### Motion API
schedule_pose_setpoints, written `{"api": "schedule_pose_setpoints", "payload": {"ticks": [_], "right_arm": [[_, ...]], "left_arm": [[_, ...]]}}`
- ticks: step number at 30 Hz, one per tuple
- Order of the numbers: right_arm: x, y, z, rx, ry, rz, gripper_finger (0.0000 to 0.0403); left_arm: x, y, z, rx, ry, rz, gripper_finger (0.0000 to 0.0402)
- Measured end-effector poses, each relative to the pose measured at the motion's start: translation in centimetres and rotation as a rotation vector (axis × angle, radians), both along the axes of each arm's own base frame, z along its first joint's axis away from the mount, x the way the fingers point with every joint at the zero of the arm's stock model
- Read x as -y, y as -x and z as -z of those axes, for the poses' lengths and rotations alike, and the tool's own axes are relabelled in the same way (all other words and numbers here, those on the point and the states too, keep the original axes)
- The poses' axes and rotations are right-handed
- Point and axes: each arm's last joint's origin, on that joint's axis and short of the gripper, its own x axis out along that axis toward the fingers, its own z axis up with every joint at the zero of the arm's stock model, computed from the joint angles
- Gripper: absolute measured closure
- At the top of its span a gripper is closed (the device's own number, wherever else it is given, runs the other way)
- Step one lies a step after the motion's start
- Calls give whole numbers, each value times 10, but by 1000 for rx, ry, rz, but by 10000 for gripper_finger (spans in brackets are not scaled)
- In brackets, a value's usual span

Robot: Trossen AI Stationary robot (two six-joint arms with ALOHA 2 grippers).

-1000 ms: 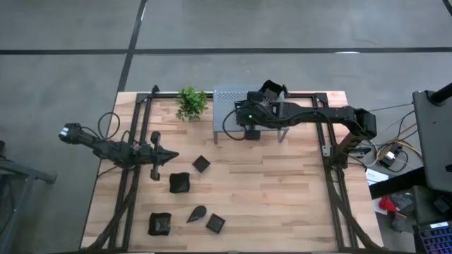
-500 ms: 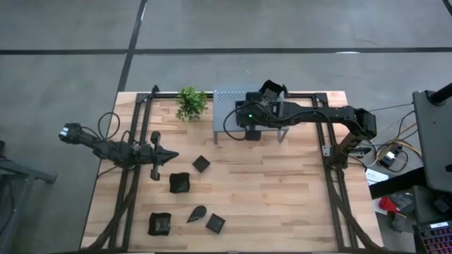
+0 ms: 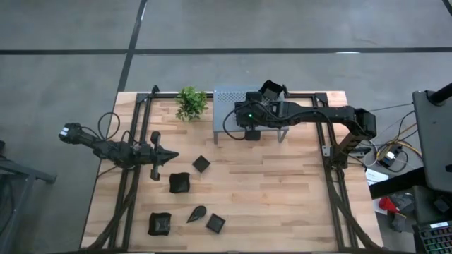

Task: Pick & Place Mini shaped plates
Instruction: Stack the square plate on top of the other square plate on the shelf

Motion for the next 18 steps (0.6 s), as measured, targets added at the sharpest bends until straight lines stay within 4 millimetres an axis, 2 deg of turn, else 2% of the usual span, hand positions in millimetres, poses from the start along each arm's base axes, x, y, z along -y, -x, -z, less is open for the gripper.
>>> {"api": "schedule_pose_setpoints", "payload": {"ticks": [7, 15, 18], "right_arm": [[7, 2, 0, -13, 11, 5, 333], [12, 5, 2, -33, -3, 7, 386], [13, 5, 2, -36, 0, 6, 393]], "left_arm": [[0, 0, 0, 0, 0, 0, 401], [0, 0, 0, 0, 0, 0, 401], [0, 0, 0, 0, 0, 0, 401]]}}
